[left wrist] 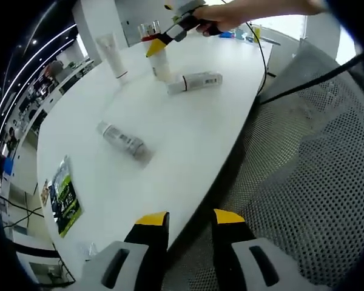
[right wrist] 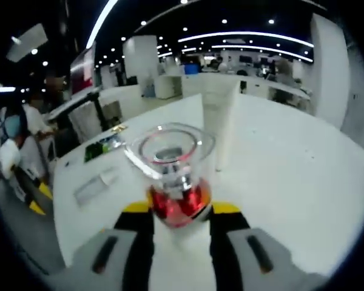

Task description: Arrange the skincare products in the storage area until every visible bottle or jar stands upright without overlapping.

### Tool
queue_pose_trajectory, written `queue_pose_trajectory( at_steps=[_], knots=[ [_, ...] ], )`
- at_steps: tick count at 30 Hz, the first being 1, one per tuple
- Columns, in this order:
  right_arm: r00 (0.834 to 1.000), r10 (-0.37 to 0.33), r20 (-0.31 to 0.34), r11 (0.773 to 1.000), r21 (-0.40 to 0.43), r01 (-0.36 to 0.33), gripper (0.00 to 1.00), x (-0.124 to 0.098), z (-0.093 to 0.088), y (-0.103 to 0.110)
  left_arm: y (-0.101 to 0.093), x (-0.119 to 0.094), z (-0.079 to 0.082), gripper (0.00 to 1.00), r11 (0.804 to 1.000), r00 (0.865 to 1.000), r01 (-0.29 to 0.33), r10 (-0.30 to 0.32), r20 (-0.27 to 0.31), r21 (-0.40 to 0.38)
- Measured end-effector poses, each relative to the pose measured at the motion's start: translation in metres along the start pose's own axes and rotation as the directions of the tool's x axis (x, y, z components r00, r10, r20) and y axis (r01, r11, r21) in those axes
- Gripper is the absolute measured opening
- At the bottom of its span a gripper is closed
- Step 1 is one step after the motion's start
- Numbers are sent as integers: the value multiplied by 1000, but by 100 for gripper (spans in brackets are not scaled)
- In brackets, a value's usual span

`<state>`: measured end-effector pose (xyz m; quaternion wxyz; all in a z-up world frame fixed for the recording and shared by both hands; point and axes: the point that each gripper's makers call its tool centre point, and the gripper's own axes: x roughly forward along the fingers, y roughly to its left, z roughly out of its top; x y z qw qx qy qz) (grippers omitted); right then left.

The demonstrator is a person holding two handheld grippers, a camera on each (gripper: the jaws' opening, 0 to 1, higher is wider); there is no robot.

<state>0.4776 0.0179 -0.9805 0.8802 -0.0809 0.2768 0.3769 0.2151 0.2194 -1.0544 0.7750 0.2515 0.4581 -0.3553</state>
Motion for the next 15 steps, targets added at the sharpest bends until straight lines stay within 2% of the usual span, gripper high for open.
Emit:
queue_pose_trajectory(
  at_steps=[8,15],
  knots=[
    [1000,-8,-16,999,-39,8,32,8,6,-9,0,0,0,27,1000,1000,-1,1,4,-4],
    [1000,-18,23,1000,8,18,32,12,19,-23,5,0,-1,26,999,1000,-12,12,7,-36]
  ],
)
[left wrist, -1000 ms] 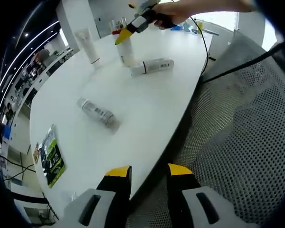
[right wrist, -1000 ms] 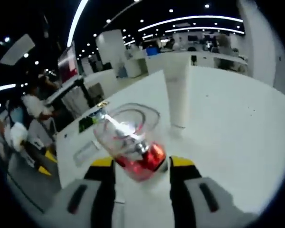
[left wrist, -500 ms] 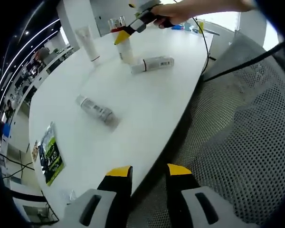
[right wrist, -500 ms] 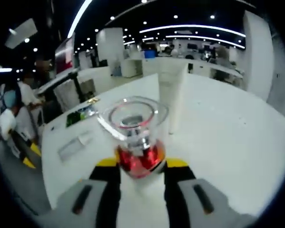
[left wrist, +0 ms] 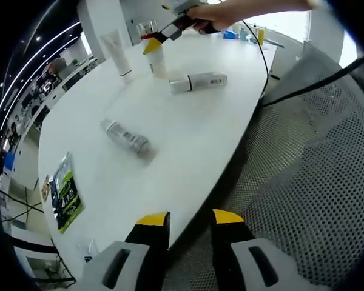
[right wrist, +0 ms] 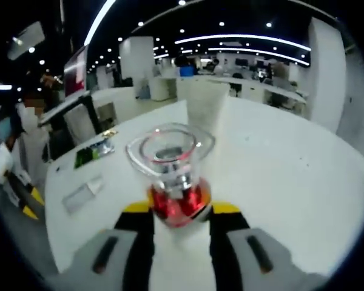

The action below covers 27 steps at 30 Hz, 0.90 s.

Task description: Arrange the skincare products in the storage area until every visible bottle or jar stands upright without overlapping.

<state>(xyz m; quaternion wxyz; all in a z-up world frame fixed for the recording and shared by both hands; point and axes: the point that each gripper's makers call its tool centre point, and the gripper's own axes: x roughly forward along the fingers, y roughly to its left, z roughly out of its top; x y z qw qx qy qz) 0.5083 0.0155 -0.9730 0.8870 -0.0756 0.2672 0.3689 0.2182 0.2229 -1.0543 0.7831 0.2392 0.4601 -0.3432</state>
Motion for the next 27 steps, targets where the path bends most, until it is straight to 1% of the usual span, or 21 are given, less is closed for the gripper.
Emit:
queue_pose_trajectory(
  at_steps=[5,7,11,15,19,26,27],
  knots=[
    [1000,-15,18,1000,13,15,32,5,12,-14,0,-1,2,25,1000,1000,-8,7,15,6],
    [999,-18,40,999,36,17,32,7,20,-21,1,-1,1,25,1000,1000,-8,8,10,2],
    [999,-21,48,999,46,19,32,10,26,-29,2,0,0,25,1000,1000,-11,11,4,-8],
    [999,-20,39,1000,11,19,32,14,28,-33,5,-1,2,25,1000,1000,-19,20,15,-7],
    [998,-30,47,999,38,28,32,18,30,-45,11,0,5,25,1000,999,-29,29,17,-4],
    [999,-35,39,999,26,34,32,22,30,-55,19,5,16,25,999,999,-38,38,26,13],
    [999,-35,36,999,25,34,32,23,29,-56,19,6,18,26,999,998,-42,43,52,-7]
  ],
)
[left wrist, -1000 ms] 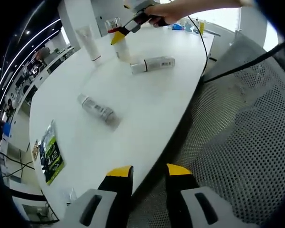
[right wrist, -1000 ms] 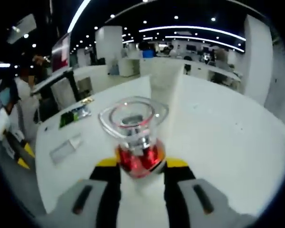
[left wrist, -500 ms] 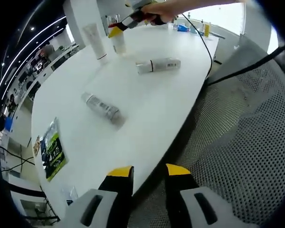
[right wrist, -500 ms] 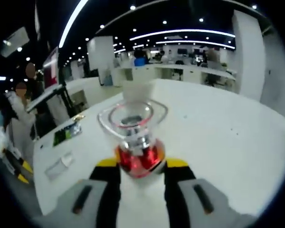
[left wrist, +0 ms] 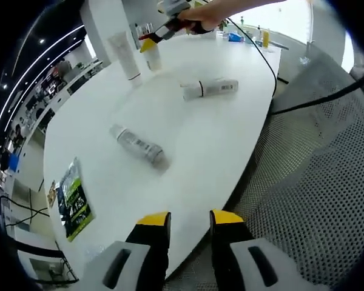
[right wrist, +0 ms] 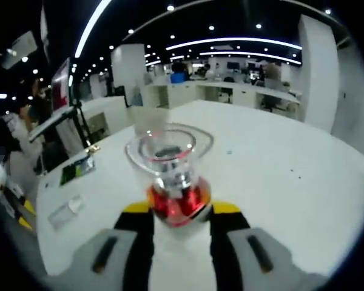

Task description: Arrange the skincare products in the storage area until every visible bottle or jar stands upright without overlapping.

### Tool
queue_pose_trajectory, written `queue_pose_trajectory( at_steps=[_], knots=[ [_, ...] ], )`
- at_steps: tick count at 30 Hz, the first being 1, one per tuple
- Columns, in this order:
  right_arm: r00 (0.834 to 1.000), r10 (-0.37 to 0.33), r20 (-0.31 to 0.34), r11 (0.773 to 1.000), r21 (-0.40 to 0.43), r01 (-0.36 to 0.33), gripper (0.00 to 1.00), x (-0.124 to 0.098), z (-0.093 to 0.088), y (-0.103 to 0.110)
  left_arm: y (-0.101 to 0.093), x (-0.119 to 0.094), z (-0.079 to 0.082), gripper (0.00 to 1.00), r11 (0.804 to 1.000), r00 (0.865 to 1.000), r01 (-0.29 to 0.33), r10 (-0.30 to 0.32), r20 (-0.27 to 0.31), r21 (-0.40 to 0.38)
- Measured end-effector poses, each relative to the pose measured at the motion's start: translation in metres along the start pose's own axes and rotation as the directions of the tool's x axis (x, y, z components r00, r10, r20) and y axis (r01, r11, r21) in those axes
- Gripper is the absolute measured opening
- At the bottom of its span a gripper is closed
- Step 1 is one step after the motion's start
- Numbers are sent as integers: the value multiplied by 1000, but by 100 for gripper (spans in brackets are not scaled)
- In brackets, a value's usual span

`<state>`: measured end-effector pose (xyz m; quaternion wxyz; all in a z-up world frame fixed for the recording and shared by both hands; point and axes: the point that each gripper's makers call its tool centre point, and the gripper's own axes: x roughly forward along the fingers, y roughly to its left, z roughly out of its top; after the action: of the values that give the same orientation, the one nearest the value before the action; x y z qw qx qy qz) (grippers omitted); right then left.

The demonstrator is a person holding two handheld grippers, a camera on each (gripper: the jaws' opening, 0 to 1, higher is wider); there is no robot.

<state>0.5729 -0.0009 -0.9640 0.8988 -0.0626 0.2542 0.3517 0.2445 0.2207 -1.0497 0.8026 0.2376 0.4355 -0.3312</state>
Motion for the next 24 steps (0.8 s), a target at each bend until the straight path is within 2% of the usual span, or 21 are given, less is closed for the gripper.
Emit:
queue_pose_trajectory(
  at_steps=[2,3,6,19,24],
  knots=[
    [1000,3,-4,1000,-9,-3,32,0,0,2,-6,0,-8,25,1000,999,22,-21,-49,11],
    [1000,6,-5,1000,-21,-6,32,0,0,2,-4,0,-7,25,998,999,13,-10,-45,54],
    [1000,14,-9,1000,-22,-14,33,4,-2,1,-3,0,-6,25,1000,999,18,-17,-34,10],
    [1000,23,14,999,-33,-22,33,19,4,-9,-4,1,-9,25,1000,998,19,-18,-56,12],
    [1000,24,6,999,-35,-24,33,23,0,-12,-4,2,-10,25,1000,998,18,-17,-63,9]
  ],
)
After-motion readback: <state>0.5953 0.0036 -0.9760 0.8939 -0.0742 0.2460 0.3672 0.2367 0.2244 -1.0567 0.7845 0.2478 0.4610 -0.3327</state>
